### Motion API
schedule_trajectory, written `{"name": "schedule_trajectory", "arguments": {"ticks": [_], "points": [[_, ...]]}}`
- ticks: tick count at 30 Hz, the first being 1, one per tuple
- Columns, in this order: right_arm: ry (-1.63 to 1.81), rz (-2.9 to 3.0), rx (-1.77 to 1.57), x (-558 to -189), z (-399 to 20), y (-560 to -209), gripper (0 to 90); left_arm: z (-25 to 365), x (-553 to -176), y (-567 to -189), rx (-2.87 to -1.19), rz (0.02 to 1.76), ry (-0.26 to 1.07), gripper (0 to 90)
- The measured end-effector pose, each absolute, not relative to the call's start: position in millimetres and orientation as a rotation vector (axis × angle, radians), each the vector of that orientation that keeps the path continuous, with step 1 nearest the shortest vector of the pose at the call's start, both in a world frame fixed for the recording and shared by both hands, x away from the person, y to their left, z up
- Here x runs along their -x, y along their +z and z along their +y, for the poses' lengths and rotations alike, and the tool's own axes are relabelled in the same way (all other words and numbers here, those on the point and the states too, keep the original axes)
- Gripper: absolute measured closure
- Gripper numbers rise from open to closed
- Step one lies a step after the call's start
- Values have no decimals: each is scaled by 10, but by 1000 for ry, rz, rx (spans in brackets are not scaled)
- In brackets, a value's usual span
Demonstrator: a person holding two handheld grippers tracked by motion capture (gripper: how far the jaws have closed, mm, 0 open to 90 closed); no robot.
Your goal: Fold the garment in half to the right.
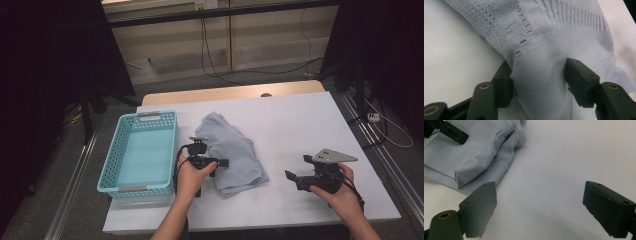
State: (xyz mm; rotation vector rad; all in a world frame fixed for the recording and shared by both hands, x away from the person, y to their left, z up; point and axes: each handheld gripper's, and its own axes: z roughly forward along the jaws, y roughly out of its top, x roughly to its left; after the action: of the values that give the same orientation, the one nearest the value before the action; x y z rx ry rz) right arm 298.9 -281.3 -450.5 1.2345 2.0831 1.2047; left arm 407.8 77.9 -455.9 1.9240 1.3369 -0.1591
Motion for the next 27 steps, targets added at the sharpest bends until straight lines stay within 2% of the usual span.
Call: {"name": "schedule_trajectory", "arguments": {"ticks": [4,7,13,15,21,27], "points": [[1200,2087,-1235,-2986,-2809,-4511,123,742,-4064,-4569,-1921,1332,-144,444],[1199,2089,-1240,-2988,-2804,-4525,123,727,-4050,-4579,-1924,1326,-133,491],[1193,2102,-1239,-2990,-2778,-4551,123,724,-4056,-4613,-1882,1351,-196,649],[1195,2101,-1239,-2989,-2777,-4552,123,729,-4065,-4627,-1862,1357,-212,677],[1194,2102,-1237,-2989,-2786,-4560,123,781,-4109,-4565,-1879,1347,-233,701],[1190,2094,-1251,-2980,-2813,-4562,123,934,-4157,-4485,-1863,1391,-156,688]]}}
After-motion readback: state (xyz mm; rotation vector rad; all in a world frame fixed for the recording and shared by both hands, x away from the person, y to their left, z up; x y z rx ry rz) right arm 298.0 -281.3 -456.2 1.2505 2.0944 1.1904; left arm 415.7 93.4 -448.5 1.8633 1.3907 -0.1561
